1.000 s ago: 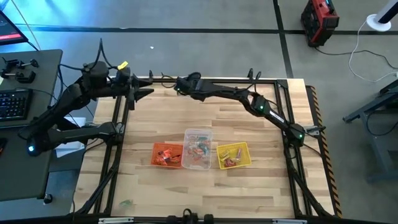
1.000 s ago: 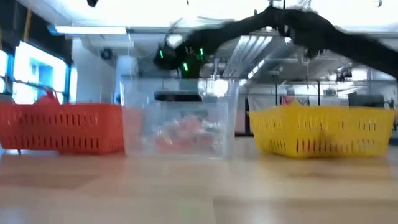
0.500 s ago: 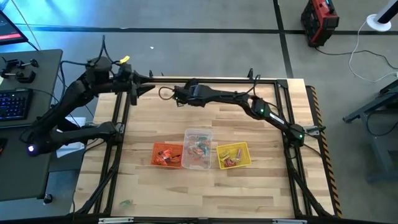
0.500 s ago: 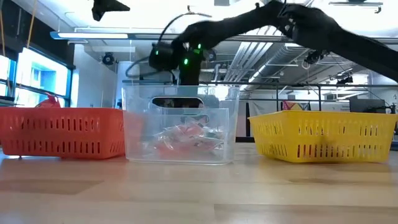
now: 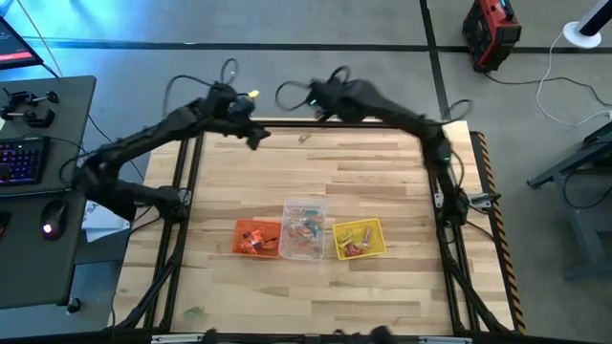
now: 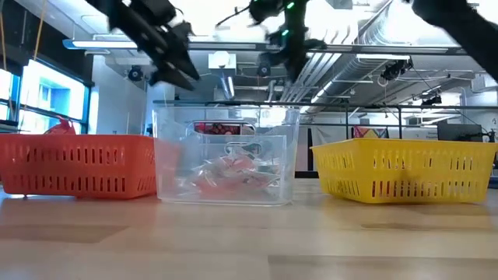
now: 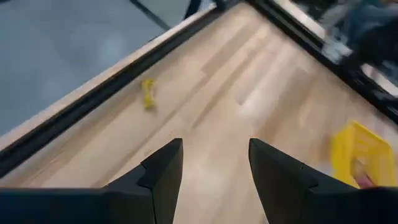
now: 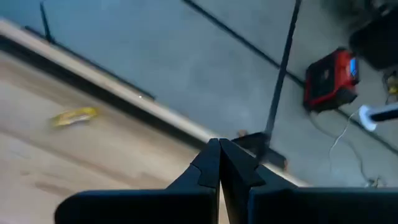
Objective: Sort candy by brand, put in halloween buckets
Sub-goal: Put the yellow candy into the yellow bin
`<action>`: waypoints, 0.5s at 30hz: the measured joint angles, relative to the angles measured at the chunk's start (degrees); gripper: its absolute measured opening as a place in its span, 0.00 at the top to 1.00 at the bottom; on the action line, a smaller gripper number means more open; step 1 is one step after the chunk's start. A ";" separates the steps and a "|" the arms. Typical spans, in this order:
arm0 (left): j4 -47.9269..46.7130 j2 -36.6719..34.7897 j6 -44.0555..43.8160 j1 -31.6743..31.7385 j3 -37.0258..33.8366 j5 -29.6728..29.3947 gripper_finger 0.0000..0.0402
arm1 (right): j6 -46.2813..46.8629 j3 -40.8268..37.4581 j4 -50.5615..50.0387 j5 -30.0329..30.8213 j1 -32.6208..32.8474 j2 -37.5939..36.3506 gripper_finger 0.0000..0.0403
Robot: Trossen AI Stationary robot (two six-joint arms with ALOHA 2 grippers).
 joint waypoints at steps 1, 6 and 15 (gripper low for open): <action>1.68 2.38 -1.15 -0.35 0.17 -0.94 0.57 | -2.08 -1.19 0.33 0.08 -0.87 -2.30 1.00; 1.63 18.04 -4.48 -3.00 5.37 -7.52 0.57 | -11.51 -14.17 9.25 -5.62 -6.01 -15.46 1.00; -3.22 41.98 -6.69 -3.54 26.79 -8.12 0.59 | -11.36 -43.25 31.38 -32.32 -11.90 -35.91 1.00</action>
